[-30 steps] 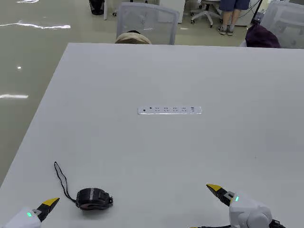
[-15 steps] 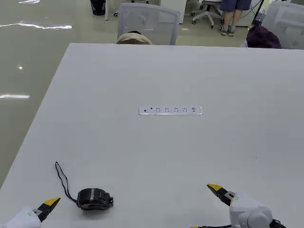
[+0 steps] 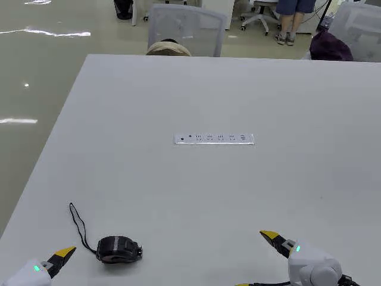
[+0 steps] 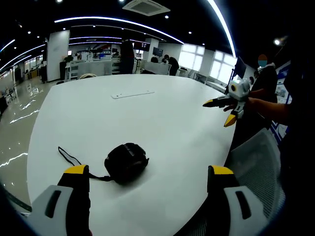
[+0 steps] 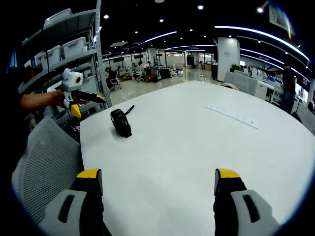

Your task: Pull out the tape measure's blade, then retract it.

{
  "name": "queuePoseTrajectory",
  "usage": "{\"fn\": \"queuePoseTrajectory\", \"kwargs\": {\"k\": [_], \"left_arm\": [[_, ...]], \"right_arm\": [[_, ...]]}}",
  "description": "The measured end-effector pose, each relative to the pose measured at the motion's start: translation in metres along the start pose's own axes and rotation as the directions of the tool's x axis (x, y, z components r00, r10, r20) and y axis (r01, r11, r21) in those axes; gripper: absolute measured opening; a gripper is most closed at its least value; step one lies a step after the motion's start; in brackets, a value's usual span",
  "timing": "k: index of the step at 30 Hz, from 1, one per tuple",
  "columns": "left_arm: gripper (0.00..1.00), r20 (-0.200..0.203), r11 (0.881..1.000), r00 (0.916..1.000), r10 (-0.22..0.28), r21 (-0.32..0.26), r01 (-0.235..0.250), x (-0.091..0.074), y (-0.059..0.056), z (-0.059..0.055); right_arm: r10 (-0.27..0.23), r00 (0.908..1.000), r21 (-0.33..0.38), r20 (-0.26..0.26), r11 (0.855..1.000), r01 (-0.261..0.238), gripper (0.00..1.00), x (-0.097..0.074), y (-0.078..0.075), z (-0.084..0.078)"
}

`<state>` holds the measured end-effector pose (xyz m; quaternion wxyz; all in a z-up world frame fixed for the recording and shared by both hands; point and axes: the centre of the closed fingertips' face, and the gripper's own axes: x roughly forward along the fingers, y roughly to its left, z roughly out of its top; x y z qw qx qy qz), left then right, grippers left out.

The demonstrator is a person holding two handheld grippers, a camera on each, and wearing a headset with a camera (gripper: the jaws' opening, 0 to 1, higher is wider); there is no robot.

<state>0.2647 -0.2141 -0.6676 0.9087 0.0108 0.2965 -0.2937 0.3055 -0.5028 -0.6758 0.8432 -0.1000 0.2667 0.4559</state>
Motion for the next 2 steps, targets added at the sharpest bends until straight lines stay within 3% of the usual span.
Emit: {"fn": "queuePoseTrajectory", "kwargs": {"k": [2], "left_arm": [[0.99, 0.001, 1.000, 1.0000, -0.001, -0.002, 0.001, -0.0003, -0.0005, 0.0002]], "right_arm": [[0.001, 1.0000, 0.000, -0.001, 1.000, -0.001, 0.96, -0.0001, 0.0000, -0.0004]]}}
